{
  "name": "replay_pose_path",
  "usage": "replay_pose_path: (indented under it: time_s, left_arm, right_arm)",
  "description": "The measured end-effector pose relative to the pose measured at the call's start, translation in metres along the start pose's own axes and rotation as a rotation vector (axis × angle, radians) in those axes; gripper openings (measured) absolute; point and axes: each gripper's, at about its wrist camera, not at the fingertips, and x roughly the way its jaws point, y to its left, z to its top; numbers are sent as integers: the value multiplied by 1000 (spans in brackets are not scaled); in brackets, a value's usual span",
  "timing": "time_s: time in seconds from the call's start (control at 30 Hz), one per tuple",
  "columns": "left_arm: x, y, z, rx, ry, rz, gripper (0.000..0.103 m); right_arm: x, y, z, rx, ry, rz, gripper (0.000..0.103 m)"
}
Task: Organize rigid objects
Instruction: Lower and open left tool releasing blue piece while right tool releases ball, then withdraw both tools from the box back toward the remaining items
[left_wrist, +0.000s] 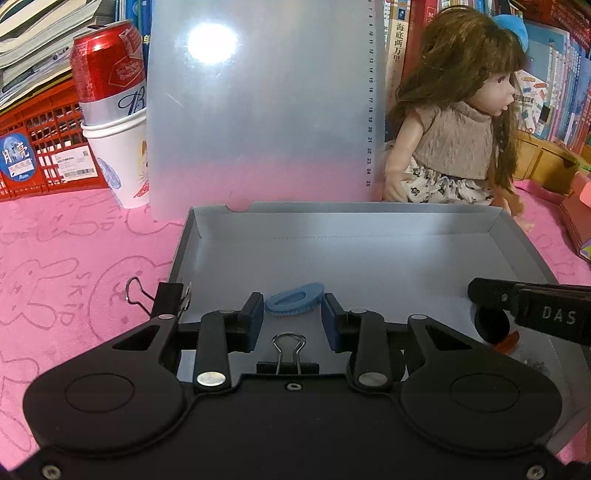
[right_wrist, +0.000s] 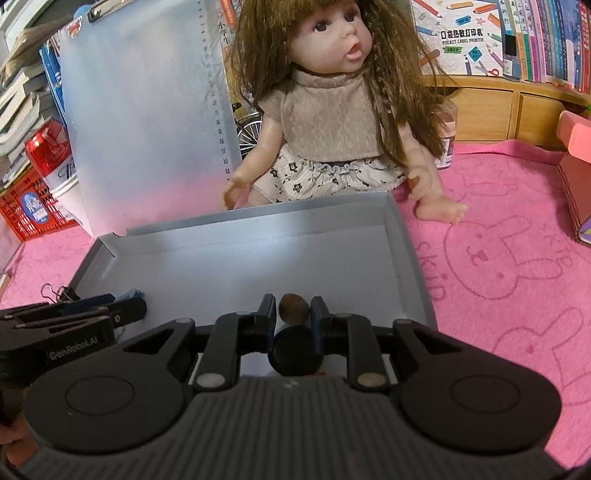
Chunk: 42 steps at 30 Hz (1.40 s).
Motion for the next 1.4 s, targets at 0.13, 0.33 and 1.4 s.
replay_pose_path:
  time_s: [0.13,0.33,1.4]
  left_arm:
    - [-10,1,0,-1,-22,-2,43]
    - [-33,1,-1,-2,-63,-4,53]
    - [-176,0,-121,145,-229,-86,70]
  right_arm:
    - [-9,0,0,-1,-19,9,46]
    - [-28,6,-6,-33,-47,16,55]
    - [-163,33,-120,-312,-245,120,84]
